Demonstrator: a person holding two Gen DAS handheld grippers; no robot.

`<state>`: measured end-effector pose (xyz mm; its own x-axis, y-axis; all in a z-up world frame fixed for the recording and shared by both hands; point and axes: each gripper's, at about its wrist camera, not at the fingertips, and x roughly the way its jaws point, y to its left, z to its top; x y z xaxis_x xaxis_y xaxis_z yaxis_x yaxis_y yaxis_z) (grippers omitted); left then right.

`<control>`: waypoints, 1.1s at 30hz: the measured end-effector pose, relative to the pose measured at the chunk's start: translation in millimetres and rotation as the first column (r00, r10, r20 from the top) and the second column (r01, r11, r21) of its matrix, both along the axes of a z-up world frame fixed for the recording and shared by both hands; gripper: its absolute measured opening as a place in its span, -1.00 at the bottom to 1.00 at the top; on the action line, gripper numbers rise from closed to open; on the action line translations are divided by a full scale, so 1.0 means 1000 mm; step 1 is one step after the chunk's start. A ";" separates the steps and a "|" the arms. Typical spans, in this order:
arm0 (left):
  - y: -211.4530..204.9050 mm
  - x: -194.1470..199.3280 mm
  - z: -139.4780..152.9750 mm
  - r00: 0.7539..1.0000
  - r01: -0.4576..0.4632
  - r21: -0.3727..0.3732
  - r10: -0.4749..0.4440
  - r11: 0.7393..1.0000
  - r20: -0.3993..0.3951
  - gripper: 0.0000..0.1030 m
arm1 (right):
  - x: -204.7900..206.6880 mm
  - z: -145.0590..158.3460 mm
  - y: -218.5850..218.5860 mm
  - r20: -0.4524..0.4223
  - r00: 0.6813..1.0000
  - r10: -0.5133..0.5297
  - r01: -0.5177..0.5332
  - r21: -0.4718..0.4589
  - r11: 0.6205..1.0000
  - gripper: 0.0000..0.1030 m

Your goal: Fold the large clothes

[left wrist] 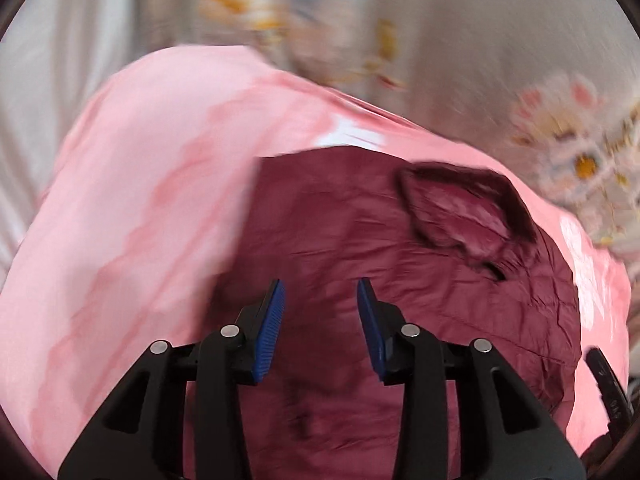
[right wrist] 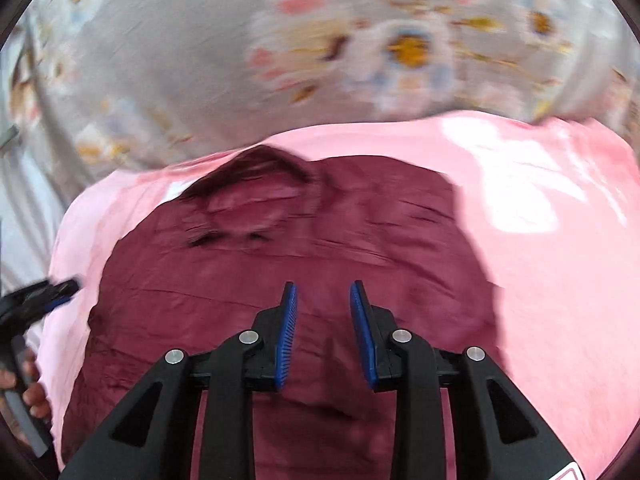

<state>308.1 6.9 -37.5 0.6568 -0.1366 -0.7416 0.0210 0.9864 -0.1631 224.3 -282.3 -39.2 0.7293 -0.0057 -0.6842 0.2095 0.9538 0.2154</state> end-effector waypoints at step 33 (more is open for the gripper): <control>-0.082 0.001 -0.090 0.997 0.046 0.263 -0.058 0.964 0.040 -0.26 | 0.025 -0.081 0.019 -0.099 0.994 0.037 -0.039 -0.020 0.999 -0.56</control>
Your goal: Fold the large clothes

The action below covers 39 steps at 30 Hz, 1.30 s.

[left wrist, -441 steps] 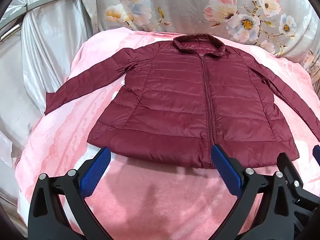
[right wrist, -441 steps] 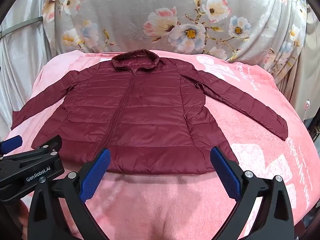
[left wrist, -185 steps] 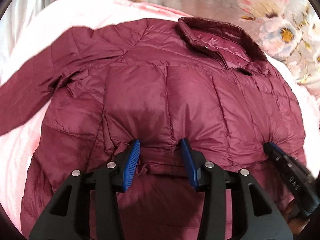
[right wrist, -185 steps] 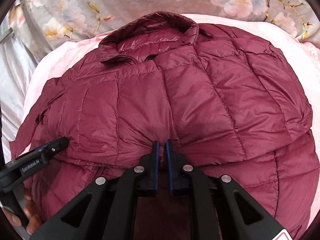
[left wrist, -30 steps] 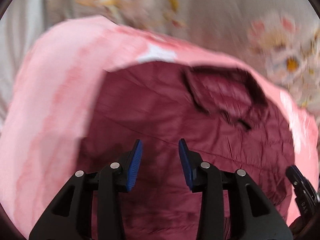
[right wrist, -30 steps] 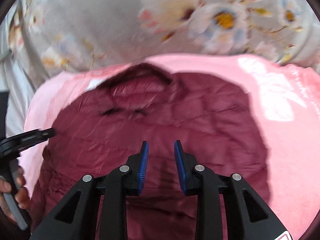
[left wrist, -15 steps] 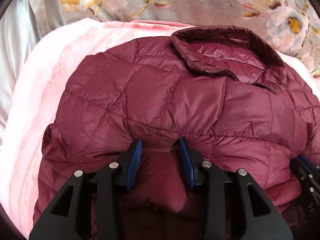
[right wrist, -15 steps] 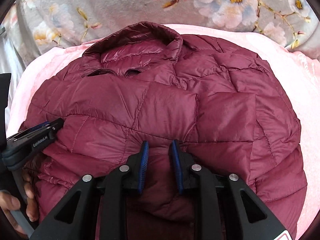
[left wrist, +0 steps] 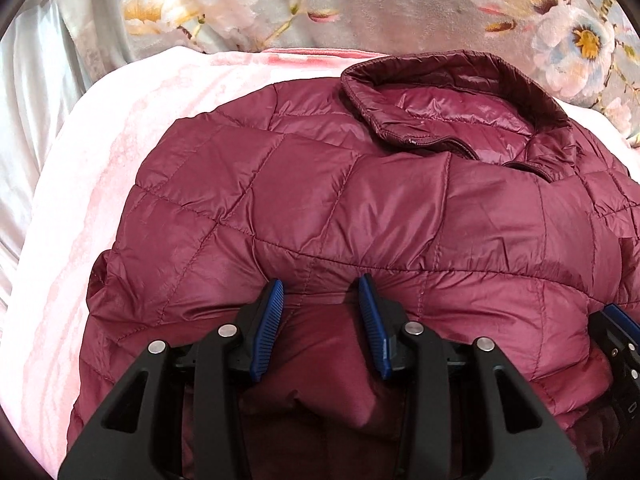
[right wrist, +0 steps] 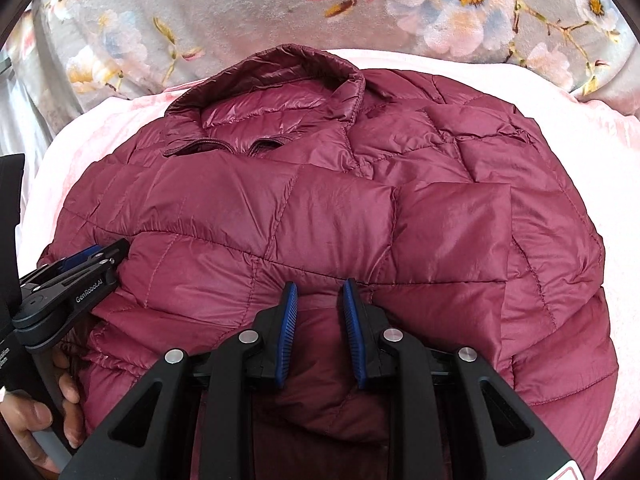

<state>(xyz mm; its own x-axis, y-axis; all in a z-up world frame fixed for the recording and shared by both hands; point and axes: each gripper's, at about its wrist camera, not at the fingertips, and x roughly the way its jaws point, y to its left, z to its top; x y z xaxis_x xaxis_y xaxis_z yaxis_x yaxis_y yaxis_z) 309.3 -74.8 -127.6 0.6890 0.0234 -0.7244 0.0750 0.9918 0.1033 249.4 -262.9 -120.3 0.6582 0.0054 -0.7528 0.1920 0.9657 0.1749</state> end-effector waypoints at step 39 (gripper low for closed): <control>-0.009 0.130 0.001 0.955 0.067 -0.476 -0.195 0.877 -0.224 -0.81 | 0.127 -0.002 -0.045 -0.021 0.997 0.070 -0.065 0.198 0.978 -0.90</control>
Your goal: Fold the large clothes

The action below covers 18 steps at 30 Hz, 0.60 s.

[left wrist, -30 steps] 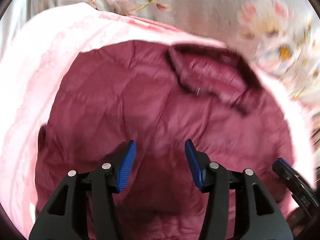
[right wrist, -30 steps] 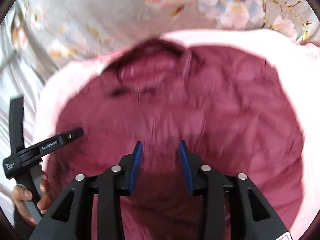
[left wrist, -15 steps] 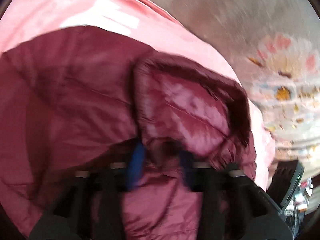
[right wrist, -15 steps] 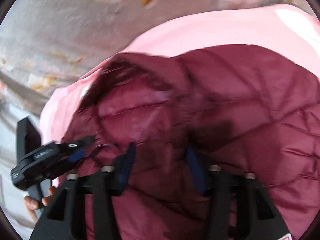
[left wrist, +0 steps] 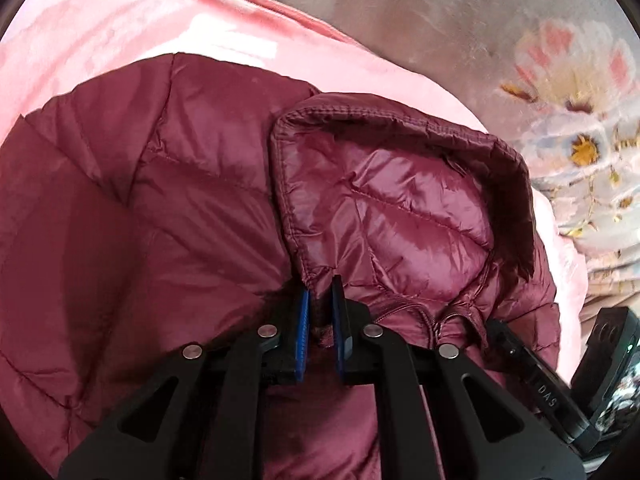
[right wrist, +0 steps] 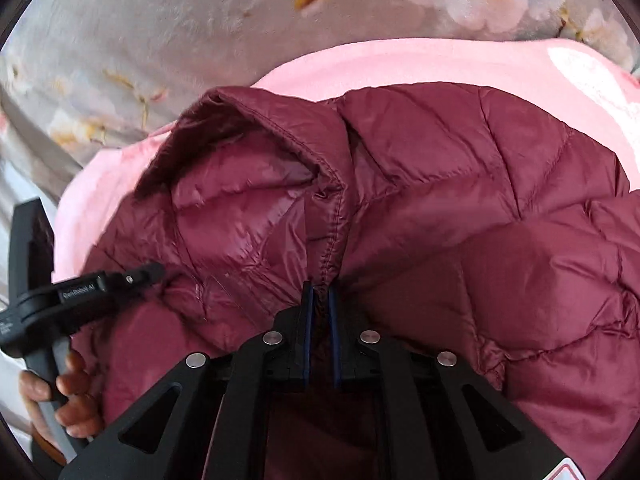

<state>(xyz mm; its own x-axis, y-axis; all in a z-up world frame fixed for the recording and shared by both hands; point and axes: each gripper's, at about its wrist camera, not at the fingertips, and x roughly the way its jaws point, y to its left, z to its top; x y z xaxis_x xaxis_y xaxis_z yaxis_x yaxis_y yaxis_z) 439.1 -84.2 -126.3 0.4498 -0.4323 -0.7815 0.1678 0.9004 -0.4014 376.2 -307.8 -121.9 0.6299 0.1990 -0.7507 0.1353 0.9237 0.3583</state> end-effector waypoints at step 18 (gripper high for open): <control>0.001 0.084 0.100 0.989 -0.087 0.030 0.083 0.996 0.122 -0.52 | 0.091 0.076 -0.016 0.082 0.993 -0.086 0.082 0.049 0.995 -0.69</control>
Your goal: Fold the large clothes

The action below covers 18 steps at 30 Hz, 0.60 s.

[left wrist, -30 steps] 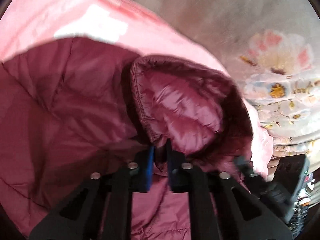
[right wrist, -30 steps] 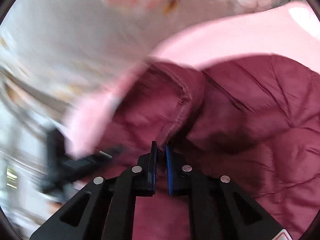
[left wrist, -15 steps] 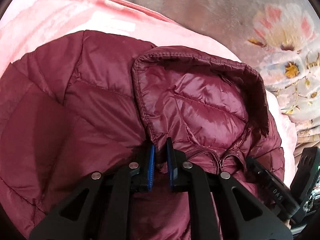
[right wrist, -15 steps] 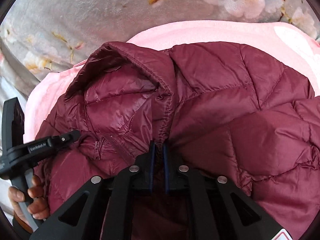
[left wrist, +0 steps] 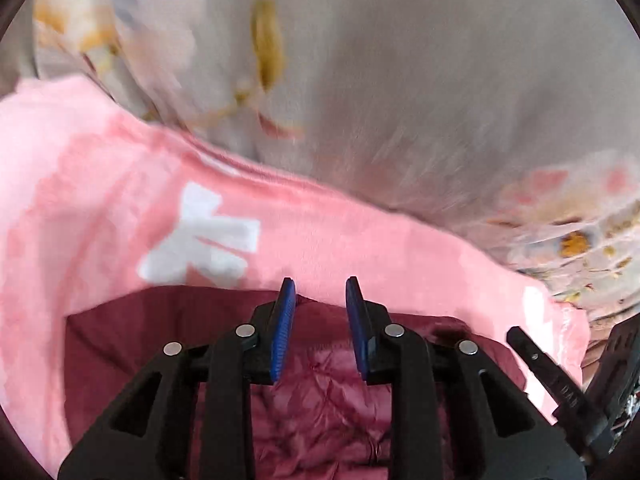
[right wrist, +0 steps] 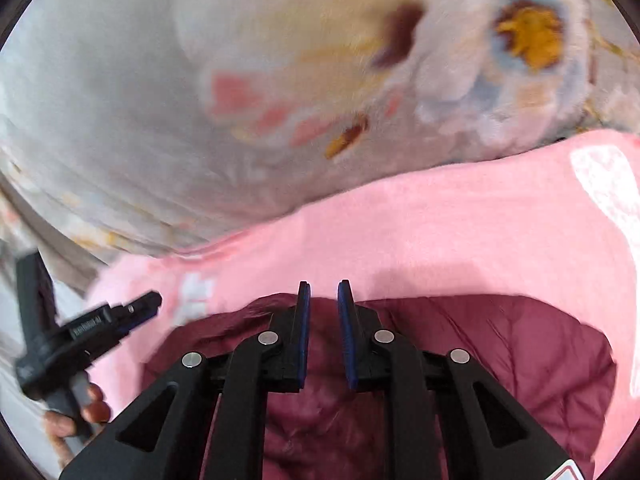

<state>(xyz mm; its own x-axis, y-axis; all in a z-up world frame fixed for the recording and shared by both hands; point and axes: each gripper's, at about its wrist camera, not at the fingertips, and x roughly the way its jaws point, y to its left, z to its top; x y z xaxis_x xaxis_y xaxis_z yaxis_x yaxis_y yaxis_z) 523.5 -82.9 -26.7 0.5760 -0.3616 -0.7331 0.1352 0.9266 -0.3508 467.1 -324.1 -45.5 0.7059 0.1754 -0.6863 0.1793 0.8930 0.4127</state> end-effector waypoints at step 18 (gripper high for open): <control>-0.022 -0.039 -0.090 0.993 0.082 0.238 -0.099 0.968 0.059 -0.54 | -0.038 -0.070 0.010 -0.032 0.995 0.094 -0.099 -0.213 0.972 -0.99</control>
<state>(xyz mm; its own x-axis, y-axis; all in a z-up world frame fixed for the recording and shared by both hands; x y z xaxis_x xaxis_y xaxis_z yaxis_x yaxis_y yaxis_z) 484.6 -105.2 -116.6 0.6016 -0.2370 -0.7628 0.2387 0.9647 -0.1114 429.0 -314.3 -115.5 0.6773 0.0896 -0.7302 0.0948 0.9737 0.2073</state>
